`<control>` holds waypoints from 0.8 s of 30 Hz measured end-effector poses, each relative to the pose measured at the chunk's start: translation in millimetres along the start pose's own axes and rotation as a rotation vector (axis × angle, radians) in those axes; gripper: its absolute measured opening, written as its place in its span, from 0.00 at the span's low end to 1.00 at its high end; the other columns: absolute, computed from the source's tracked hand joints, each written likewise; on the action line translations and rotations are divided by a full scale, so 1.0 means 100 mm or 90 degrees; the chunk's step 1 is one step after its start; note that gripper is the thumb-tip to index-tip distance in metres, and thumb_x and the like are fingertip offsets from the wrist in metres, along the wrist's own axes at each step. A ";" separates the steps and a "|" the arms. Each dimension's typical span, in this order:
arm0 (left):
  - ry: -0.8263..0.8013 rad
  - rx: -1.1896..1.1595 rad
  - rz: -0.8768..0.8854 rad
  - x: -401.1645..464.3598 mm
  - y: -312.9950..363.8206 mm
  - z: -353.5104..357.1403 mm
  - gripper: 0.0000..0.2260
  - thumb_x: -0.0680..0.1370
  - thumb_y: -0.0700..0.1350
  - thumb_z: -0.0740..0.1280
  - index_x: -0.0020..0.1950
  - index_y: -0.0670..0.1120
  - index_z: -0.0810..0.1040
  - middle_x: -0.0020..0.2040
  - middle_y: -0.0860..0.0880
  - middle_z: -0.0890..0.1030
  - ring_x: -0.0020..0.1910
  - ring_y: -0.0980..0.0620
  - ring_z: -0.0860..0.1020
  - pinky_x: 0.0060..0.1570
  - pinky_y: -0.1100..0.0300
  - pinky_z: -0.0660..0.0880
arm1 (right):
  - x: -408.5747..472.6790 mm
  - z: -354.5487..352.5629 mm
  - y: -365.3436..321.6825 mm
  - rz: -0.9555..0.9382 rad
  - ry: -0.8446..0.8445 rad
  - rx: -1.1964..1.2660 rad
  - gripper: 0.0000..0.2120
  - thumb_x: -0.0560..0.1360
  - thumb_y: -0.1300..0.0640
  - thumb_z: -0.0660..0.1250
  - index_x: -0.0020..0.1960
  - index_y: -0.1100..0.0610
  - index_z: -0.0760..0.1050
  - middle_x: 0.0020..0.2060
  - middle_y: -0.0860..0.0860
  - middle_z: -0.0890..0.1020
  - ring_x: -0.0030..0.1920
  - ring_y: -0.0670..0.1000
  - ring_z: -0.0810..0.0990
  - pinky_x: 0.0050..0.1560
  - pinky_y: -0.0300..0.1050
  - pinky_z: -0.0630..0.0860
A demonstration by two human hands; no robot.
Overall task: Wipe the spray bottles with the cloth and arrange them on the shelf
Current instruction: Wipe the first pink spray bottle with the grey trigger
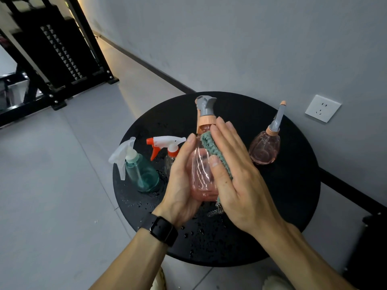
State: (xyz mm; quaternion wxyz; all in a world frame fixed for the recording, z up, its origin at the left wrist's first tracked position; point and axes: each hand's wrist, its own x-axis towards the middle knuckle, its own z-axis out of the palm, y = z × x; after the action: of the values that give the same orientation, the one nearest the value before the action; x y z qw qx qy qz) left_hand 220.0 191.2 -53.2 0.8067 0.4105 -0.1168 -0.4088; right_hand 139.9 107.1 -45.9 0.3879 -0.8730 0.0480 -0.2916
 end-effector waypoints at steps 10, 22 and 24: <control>-0.020 0.081 -0.046 0.00 0.04 0.05 0.24 0.82 0.59 0.56 0.68 0.45 0.76 0.61 0.40 0.80 0.61 0.43 0.77 0.60 0.48 0.75 | 0.03 -0.07 0.02 -0.046 0.012 -0.063 0.24 0.83 0.55 0.51 0.77 0.61 0.57 0.78 0.49 0.56 0.78 0.45 0.49 0.76 0.39 0.50; -0.031 0.169 -0.055 -0.03 0.00 0.03 0.18 0.80 0.55 0.61 0.62 0.45 0.79 0.55 0.44 0.82 0.53 0.45 0.81 0.51 0.48 0.78 | 0.08 -0.19 0.10 0.008 -0.023 -0.057 0.23 0.84 0.53 0.52 0.78 0.56 0.57 0.78 0.45 0.55 0.77 0.40 0.47 0.74 0.32 0.47; -0.012 0.142 -0.040 -0.02 0.00 0.03 0.21 0.82 0.55 0.58 0.66 0.42 0.76 0.58 0.41 0.79 0.56 0.42 0.78 0.54 0.46 0.76 | 0.05 -0.13 0.09 -0.011 -0.025 -0.063 0.24 0.83 0.54 0.52 0.78 0.58 0.57 0.78 0.46 0.55 0.78 0.42 0.47 0.75 0.35 0.48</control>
State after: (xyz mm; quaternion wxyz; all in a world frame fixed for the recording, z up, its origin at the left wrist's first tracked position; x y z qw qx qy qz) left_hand 217.5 190.9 -50.8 0.7416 0.4975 -0.1564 -0.4220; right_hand 138.1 90.9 -42.5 0.3424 -0.8972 0.0468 -0.2749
